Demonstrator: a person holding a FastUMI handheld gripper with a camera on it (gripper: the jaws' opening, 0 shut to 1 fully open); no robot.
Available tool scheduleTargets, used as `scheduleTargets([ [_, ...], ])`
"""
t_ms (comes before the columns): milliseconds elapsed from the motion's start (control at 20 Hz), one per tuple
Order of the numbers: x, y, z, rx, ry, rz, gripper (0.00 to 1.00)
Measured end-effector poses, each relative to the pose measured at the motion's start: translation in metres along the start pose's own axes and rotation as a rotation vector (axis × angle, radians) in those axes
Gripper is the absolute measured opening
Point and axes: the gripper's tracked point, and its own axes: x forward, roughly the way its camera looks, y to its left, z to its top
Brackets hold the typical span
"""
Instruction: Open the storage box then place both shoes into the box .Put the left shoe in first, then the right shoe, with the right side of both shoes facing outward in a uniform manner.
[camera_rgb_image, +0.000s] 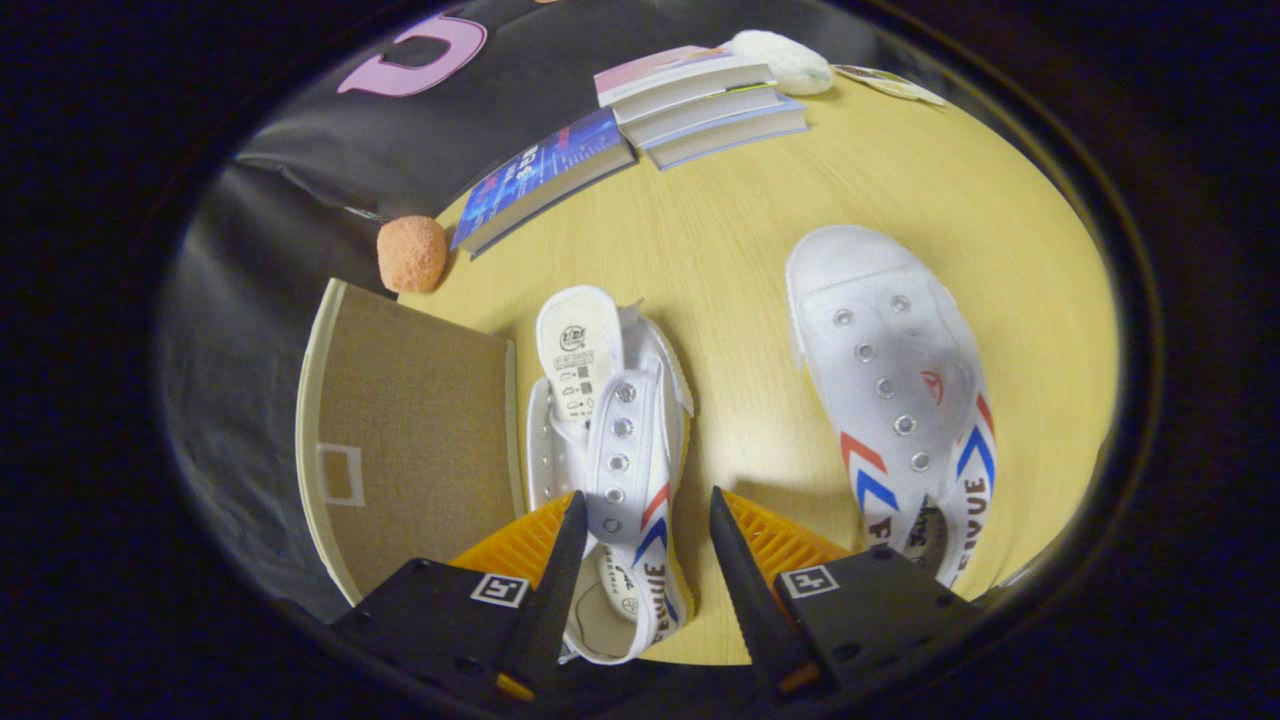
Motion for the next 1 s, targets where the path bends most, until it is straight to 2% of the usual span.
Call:
scheduleTargets([
  [50,0.004,-0.003,-0.001,-0.006,0.007,-0.018,0.76],
  [150,0.017,-0.006,-0.008,-0.018,0.027,-0.032,0.63],
  [350,0.028,-0.001,-0.019,0.043,0.065,-0.021,0.36],
  [500,0.016,-0.001,-0.011,0.057,0.075,-0.022,0.19],
  [550,0.016,0.001,-0.012,0.080,0.073,-0.019,0.07],
  [800,0.005,0.007,-0.004,0.082,0.021,0.012,0.06],
  [1000,-0.022,0.017,0.026,0.127,-0.059,0.064,0.06],
])
